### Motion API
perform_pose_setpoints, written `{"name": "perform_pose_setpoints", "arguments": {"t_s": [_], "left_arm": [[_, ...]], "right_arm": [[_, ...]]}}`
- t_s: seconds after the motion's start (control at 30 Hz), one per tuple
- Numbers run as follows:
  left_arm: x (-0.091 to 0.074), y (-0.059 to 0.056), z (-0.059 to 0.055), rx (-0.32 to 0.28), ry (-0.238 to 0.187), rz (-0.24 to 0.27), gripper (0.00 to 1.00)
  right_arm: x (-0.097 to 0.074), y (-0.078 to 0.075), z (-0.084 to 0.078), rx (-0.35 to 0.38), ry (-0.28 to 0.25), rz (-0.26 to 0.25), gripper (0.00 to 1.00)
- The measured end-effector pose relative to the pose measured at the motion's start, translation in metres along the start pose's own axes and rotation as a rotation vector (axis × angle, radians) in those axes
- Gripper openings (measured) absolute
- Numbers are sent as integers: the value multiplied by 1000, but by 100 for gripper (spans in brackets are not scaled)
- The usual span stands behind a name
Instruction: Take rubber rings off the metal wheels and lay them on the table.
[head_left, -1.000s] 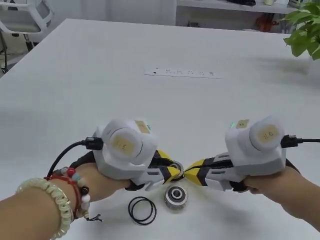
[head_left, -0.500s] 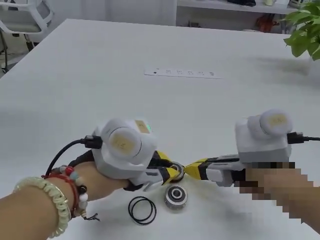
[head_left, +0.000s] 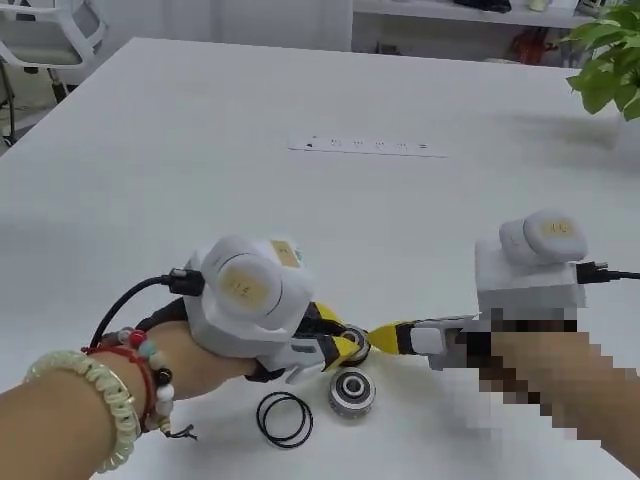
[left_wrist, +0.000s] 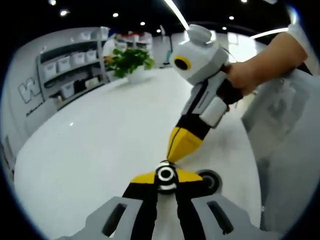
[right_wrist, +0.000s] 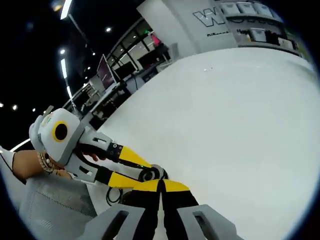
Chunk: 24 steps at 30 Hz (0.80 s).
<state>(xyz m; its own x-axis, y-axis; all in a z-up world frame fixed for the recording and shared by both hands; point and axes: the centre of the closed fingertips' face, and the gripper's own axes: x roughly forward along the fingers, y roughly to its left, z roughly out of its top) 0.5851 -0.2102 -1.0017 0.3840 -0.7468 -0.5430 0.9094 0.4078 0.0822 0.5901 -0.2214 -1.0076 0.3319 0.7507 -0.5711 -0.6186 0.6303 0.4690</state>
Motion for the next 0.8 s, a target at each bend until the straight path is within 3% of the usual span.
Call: {"name": "perform_pose_setpoints", "arguments": {"t_s": [0.27, 0.8], "left_arm": [[0, 0, 0, 3, 2, -2, 14], [0, 0, -1, 1, 2, 5, 13]], "right_arm": [[-1, 5, 0, 27, -9, 0, 0], [1, 14, 3, -23, -8, 7, 0]]}}
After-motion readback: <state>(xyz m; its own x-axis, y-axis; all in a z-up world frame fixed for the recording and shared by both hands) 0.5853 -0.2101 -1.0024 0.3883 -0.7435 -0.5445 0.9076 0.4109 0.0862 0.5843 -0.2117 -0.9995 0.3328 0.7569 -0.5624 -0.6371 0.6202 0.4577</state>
